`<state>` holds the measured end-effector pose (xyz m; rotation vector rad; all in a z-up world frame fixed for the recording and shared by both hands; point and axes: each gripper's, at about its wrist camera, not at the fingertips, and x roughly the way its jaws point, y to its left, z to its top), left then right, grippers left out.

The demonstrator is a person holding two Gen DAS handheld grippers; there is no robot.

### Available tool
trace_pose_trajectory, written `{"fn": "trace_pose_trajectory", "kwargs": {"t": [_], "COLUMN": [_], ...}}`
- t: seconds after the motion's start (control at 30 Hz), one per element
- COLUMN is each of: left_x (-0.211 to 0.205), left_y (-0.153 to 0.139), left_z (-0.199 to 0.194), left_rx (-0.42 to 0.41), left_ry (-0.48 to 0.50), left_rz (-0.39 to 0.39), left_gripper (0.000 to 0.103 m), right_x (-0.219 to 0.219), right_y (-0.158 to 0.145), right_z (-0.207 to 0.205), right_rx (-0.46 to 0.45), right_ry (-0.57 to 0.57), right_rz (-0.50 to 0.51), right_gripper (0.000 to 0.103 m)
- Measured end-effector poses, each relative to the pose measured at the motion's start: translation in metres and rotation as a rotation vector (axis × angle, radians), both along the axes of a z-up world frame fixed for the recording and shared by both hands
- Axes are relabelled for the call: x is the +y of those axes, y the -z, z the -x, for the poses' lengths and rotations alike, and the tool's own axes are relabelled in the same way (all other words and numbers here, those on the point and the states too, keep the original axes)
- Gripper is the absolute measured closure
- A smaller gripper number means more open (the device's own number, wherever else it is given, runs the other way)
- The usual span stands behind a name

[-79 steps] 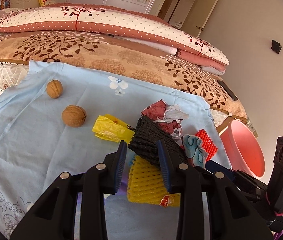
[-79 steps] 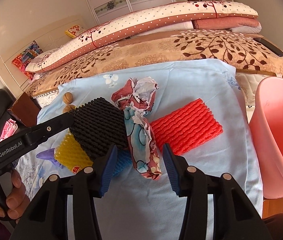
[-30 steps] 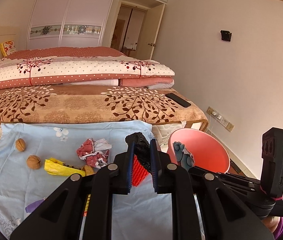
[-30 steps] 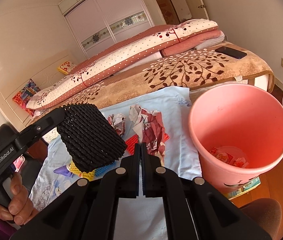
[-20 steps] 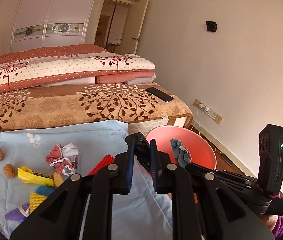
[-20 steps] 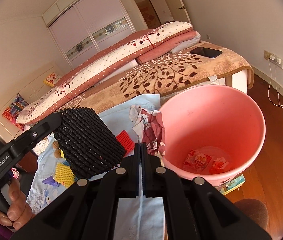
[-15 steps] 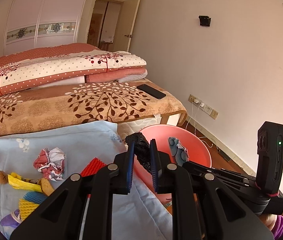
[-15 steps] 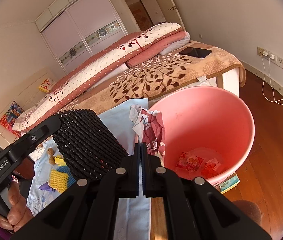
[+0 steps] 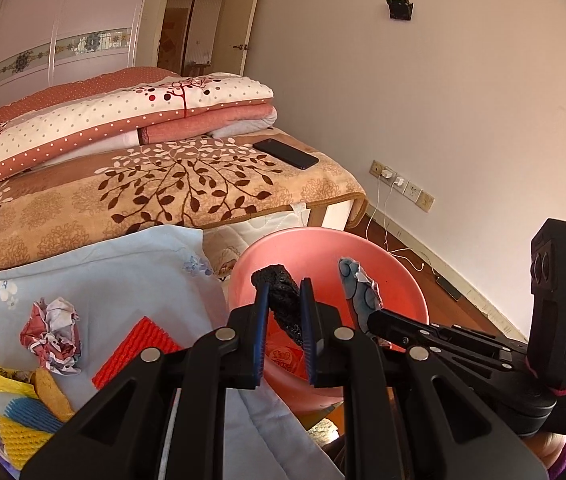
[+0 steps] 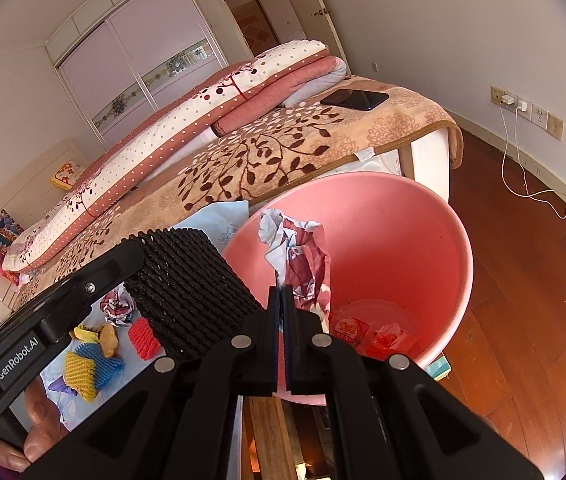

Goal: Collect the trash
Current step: 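Carry the paper and black foam net over the pink bucket, then open right tool into the bucket while left tool drops the black net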

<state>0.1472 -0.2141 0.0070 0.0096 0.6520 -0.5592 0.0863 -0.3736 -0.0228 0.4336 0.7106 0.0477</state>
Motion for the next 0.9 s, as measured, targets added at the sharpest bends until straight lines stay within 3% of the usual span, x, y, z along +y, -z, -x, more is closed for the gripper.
{"fn": "trace_pose_trajectory", "kwargs": {"t": [0.17,0.37,0.5,0.73,0.9], "left_x": [-0.006,-0.007,-0.006,-0.002,0.004], "left_y": [0.007,0.011,0.012,0.008,0.002], "left_z": [-0.005,-0.01,-0.01,-0.006,0.001], "left_rx": [0.033,0.08,0.087,0.078,0.055], "left_ry": [0.009,0.0,0.0,-0.006,-0.018], "left_rz": [0.0,0.022,0.032,0.044,0.04], "left_gripper": [0.087,0.067,0.065,0.065,0.065], "right_x": [-0.007,-0.012,-0.016,-0.018,-0.015], "right_y": [0.005,0.008,0.01,0.007,-0.001], "right_z": [-0.002,-0.003,-0.004,0.001,0.007], "right_rx": [0.015,0.022,0.03,0.016,-0.006], "right_ry": [0.02,0.036,0.051,0.071,0.067], "right_rz": [-0.007,-0.007,-0.016,-0.008,0.0], "right_gripper": [0.102,0.101,0.101,0.071,0.067]}}
